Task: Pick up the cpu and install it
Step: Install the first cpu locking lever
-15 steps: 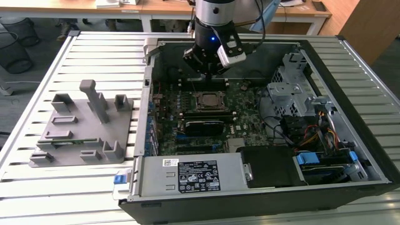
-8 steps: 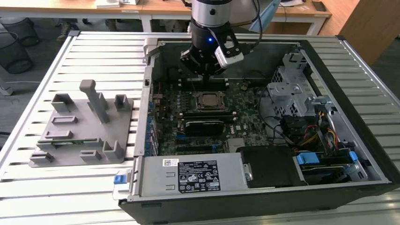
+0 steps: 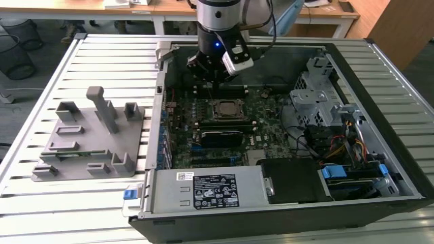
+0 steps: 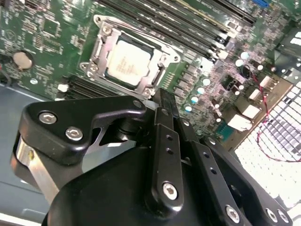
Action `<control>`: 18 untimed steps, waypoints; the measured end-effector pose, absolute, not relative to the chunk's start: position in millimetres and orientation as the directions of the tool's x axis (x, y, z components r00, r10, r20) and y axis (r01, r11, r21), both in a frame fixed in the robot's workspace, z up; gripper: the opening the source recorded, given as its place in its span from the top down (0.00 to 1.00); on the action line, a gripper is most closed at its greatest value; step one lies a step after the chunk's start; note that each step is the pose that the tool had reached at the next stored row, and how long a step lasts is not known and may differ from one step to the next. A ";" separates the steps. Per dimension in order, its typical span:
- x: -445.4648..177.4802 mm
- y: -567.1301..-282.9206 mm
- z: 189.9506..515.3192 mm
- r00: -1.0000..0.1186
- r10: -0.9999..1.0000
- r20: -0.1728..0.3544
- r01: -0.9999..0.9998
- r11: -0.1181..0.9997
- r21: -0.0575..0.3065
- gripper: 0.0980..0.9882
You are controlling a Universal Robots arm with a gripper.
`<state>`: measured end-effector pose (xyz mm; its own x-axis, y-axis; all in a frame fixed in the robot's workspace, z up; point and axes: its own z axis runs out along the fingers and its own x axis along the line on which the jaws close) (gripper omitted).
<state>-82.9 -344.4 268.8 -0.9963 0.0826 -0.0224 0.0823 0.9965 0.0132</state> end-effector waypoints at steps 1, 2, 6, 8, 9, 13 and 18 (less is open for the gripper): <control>-84.9 -344.4 268.3 -0.996 0.082 -0.024 0.082 0.997 0.013 0.99; -86.8 -344.3 267.8 -0.996 0.081 -0.026 0.081 0.997 0.014 0.99; -94.2 -342.0 266.3 -0.996 0.081 -0.035 0.081 0.997 0.014 0.99; -97.1 -340.3 266.1 -0.996 0.080 -0.037 0.080 0.997 0.014 0.99; -97.7 -339.8 266.0 -0.996 0.078 -0.037 0.078 0.997 0.014 0.99; -97.8 -338.9 265.1 -0.998 0.040 -0.037 0.040 0.999 0.014 0.99; -103.6 -338.6 263.4 -0.999 0.023 -0.037 0.022 1.000 0.014 0.99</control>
